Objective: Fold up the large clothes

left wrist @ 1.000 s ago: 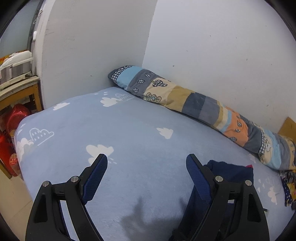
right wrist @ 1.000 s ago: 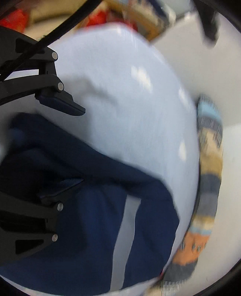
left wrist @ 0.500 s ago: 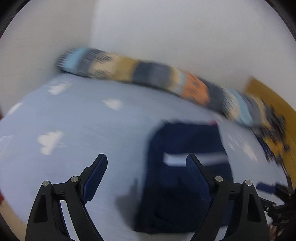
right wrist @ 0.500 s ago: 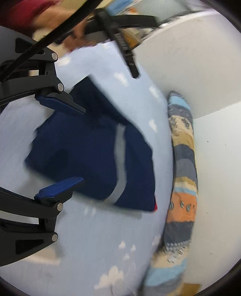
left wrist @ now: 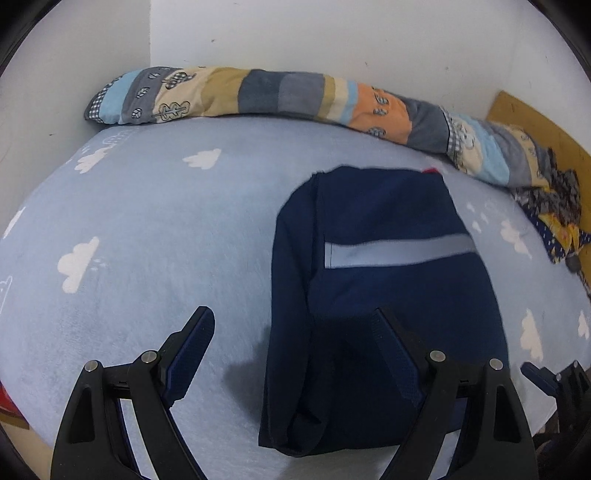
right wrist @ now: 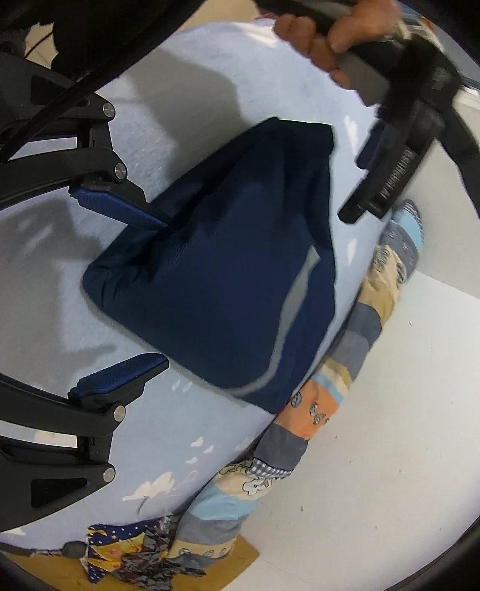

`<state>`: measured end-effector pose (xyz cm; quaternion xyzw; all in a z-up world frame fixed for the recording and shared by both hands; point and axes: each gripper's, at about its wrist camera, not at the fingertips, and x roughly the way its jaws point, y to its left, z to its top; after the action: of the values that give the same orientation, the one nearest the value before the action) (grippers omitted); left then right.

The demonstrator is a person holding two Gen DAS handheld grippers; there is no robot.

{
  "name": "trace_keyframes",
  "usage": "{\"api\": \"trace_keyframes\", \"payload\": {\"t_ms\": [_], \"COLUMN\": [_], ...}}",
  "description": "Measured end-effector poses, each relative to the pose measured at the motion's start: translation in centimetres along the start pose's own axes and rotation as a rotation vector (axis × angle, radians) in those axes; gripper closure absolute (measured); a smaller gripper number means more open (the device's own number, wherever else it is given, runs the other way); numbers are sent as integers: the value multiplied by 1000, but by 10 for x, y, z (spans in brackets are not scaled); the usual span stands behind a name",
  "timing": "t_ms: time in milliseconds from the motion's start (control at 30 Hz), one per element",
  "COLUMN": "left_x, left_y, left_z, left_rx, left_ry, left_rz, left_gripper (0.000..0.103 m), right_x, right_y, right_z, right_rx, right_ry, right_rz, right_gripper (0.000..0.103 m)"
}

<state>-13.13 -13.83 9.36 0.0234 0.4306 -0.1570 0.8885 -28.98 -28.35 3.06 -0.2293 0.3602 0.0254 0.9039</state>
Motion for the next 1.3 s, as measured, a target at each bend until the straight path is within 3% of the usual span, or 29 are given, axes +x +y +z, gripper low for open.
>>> {"api": "trace_keyframes", "payload": {"t_ms": [167, 267, 400, 467, 633, 700, 800, 833, 900, 933, 967, 1067, 1167, 1300], "left_x": [24, 44, 53, 53, 22, 1, -31, -33, -30, -26, -20, 14, 60, 54], "left_y": [-9, -4, 11, 17, 25, 29, 21, 16, -4, -12, -23, -44, -47, -38], "left_z": [-9, -18, -26, -28, -17, -9, 2, 3, 3, 2, -1, -15, -39, -39], "left_rx": [56, 84, 67, 38, 13, -35, -66, -61, -18, 8, 46, 153, 232, 212], "left_ry": [62, 135, 182, 195, 79, 3, -129, -137, -115, -93, -65, 64, 226, 212], "left_rz": [64, 123, 157, 125, 169, 142, 60, 31, -89, -122, -146, -163, -106, -100], "left_gripper": [17, 17, 15, 15, 15, 15, 15, 15, 15, 15, 15, 15, 15, 12], "right_x": [16, 9, 31, 43, 18, -2, -24, -26, -25, -21, -12, 25, 50, 57], "right_y": [-3, -41, -119, -134, -137, -140, -145, -147, -142, -137, -132, -106, -94, -106], "right_z": [-6, -15, -71, -99, -80, -74, -60, -53, -30, -25, -19, -13, -13, -10], "right_rx": [-19, 203, 792, 987, 927, 906, 889, 868, 785, 769, 759, 693, 636, 680], "right_ry": [9, 56, 210, 250, 248, 219, 101, 70, 28, 32, 47, 144, 225, 274], "right_rz": [-163, -49, 258, 375, 385, 377, 369, 368, 371, 380, 394, 384, 370, 433], "right_gripper": [31, 31, 26, 24, 30, 31, 31, 38, 60, 78, 88, 88, 92, 94]}}
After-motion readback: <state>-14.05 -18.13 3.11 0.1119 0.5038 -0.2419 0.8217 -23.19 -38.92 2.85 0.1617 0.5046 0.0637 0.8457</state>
